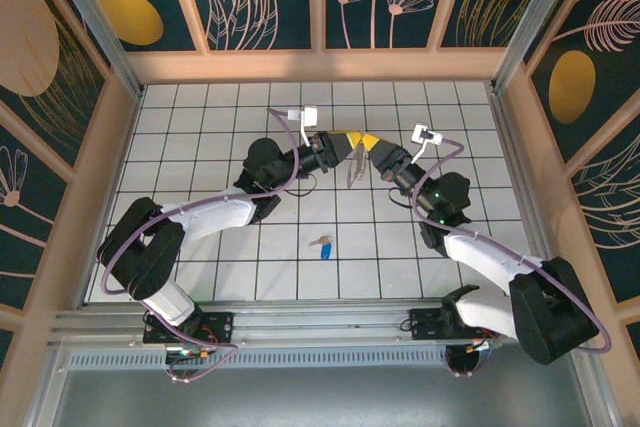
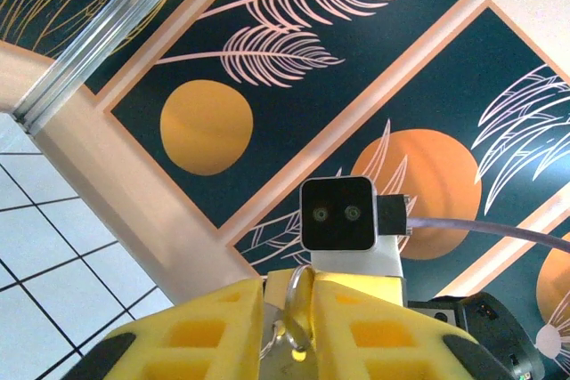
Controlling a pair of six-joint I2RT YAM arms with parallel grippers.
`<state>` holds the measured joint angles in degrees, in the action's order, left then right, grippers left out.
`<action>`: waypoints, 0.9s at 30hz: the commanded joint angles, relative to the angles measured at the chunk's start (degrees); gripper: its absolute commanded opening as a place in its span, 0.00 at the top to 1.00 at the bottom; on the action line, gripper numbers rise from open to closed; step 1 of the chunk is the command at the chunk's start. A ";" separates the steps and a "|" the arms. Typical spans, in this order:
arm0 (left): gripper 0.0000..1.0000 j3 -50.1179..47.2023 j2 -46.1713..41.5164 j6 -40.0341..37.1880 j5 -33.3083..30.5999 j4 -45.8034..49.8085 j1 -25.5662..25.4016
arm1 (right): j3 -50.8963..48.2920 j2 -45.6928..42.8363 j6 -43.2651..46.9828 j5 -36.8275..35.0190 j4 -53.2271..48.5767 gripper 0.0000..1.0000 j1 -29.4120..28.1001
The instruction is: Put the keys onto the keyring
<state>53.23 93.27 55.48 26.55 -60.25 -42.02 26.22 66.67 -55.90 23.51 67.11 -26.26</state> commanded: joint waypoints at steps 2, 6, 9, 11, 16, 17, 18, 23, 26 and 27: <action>0.86 1.40 0.85 0.34 1.17 -3.66 -0.31 | 2.17 0.30 0.00 0.57 3.93 1.00 -0.64; 1.00 1.53 1.21 0.11 1.93 -3.94 -0.33 | 2.47 0.17 0.73 1.57 2.88 1.00 -0.42; 1.00 1.26 0.07 -3.01 1.65 -1.38 -0.25 | 2.00 -2.07 1.58 2.50 -0.23 0.65 2.08; 1.00 1.59 -1.72 -7.84 1.35 3.47 -0.19 | 0.14 -5.41 1.52 3.38 -2.41 0.50 5.55; 1.00 4.13 -5.49 -21.21 1.27 15.82 -0.08 | -3.33 -11.97 1.85 7.28 -7.62 0.46 13.56; 1.00 4.99 -5.74 -24.02 1.74 18.31 0.04 | -3.58 -12.56 2.33 8.47 -8.65 0.46 14.47; 1.00 5.72 -5.82 -25.87 2.60 20.15 0.09 | -3.60 -13.00 2.92 9.59 -9.47 0.46 15.02; 1.00 8.18 -5.13 -30.10 9.26 24.59 1.32 | -3.49 -12.94 6.32 15.10 -11.17 0.47 16.06; 1.00 8.55 -4.86 -30.21 12.71 24.24 1.52 | -3.37 -12.07 6.89 18.15 -9.92 0.48 16.05; 1.00 8.55 -4.86 -30.19 13.27 24.09 1.51 | -3.25 -11.76 6.77 19.17 -9.13 0.48 16.05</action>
<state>60.05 89.30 28.45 34.85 -37.21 -40.86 23.07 54.41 -51.11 37.32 56.03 -10.52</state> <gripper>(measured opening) 0.058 0.525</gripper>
